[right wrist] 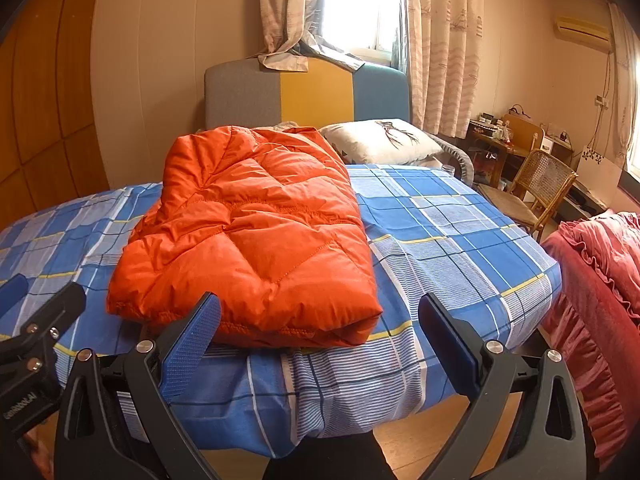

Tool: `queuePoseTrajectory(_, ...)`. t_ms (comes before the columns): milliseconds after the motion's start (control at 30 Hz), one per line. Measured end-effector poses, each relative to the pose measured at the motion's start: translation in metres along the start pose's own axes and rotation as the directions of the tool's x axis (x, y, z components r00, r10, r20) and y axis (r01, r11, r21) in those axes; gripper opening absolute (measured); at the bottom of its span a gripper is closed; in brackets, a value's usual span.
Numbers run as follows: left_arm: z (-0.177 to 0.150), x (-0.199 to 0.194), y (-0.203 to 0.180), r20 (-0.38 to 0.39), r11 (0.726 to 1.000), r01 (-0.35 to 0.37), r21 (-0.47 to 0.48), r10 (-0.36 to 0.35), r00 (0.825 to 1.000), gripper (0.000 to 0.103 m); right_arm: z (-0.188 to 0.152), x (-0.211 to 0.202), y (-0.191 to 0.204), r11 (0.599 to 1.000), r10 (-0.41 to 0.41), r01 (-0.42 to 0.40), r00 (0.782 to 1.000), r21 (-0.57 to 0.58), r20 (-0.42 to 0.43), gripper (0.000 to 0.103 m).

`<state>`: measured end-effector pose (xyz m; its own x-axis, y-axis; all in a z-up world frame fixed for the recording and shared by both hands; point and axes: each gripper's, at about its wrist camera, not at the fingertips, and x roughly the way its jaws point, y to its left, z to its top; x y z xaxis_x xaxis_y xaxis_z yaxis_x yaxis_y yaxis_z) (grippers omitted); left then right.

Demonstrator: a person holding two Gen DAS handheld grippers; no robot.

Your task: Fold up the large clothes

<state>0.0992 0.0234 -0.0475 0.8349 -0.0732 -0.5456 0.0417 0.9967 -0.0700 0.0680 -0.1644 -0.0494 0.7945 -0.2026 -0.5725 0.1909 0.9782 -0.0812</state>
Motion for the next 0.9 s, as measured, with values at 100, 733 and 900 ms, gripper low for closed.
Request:
queuePoseTrajectory(100,0.001,-0.005,-0.004,0.013,1.0,0.003,0.012,-0.003,1.0,0.101,-0.002,-0.001,-0.002,1.0,-0.001,0.001,1.0,0.002,-0.004,0.098)
queuePoseTrajectory(733,0.002,-0.012,-0.007,0.023,1.0,0.001,0.021,-0.001,1.0,0.101,-0.004,-0.002,-0.004,1.0,0.004,-0.004,1.0,0.013,-0.008,0.098)
queuePoseTrajectory(900,0.0,-0.01,-0.007,0.013,1.0,-0.003,0.018,0.003,1.0,0.101,-0.005,0.0,-0.003,1.0,0.007,-0.007,1.0,0.009,-0.014,0.098)
